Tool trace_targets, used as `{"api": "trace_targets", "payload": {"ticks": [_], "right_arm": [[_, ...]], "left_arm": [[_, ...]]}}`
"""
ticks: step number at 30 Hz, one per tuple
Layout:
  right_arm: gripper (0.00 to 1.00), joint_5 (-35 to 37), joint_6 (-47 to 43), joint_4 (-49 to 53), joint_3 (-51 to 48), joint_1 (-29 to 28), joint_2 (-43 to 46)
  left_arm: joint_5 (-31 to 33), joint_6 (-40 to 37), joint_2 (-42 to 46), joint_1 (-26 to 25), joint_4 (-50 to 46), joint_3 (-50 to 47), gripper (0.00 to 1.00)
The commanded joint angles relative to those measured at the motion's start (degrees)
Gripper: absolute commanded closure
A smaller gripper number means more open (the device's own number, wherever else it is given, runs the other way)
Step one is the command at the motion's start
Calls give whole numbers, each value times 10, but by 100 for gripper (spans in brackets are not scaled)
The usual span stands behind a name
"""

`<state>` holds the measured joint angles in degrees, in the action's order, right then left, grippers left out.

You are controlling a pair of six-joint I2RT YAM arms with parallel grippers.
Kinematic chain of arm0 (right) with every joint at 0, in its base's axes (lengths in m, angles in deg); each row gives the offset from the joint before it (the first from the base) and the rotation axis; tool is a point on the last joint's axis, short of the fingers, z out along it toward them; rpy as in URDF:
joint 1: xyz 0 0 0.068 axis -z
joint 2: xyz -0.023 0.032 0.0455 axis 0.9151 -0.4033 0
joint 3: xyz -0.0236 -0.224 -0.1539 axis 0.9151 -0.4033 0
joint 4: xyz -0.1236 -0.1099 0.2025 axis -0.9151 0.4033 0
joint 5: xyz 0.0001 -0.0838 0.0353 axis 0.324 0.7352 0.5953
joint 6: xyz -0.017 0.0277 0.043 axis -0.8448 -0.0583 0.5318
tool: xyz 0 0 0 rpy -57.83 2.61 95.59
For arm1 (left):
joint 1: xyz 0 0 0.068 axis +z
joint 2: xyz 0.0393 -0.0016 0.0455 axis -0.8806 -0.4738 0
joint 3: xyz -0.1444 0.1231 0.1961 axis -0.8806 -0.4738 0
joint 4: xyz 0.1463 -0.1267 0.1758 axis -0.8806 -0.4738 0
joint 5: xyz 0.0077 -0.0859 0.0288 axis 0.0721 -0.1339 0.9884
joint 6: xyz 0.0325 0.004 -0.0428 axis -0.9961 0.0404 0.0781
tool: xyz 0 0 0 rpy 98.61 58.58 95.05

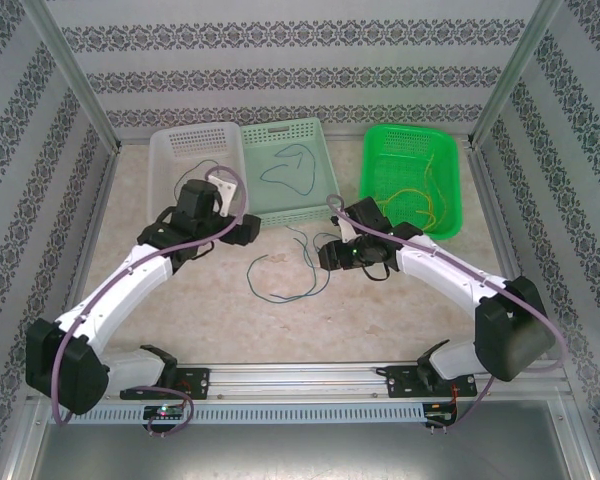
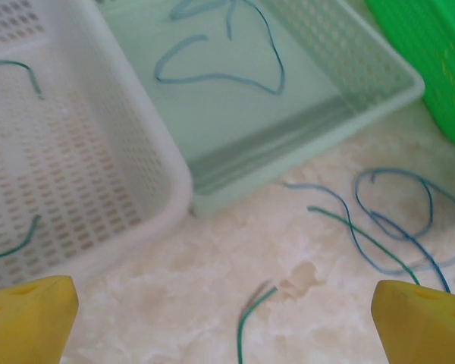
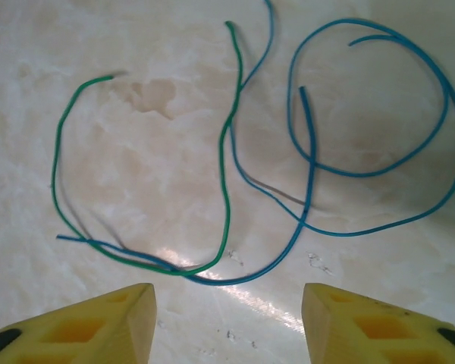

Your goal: Untangle the cables

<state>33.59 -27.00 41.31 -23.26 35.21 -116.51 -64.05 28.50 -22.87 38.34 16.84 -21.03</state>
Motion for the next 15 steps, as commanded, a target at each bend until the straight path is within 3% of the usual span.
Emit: {"api": "trace_targets", "payload": {"ticks": [1,8,12,15], "right_arm": [[40,53,25,7,-2,6,-3],[39,57,57,-18,-26,46,29],[37,73,68,-15,-41,54,54],[35,85,75,-13,-60,60,80]], "left_arm": [[-23,-56,-3,-52,-49,0,0],[-26,-78,-94,-170,-77,18,5],[-59,-11,-179,-201,-70,60,15],[-71,39,-218,-211,-58,67,17]]}}
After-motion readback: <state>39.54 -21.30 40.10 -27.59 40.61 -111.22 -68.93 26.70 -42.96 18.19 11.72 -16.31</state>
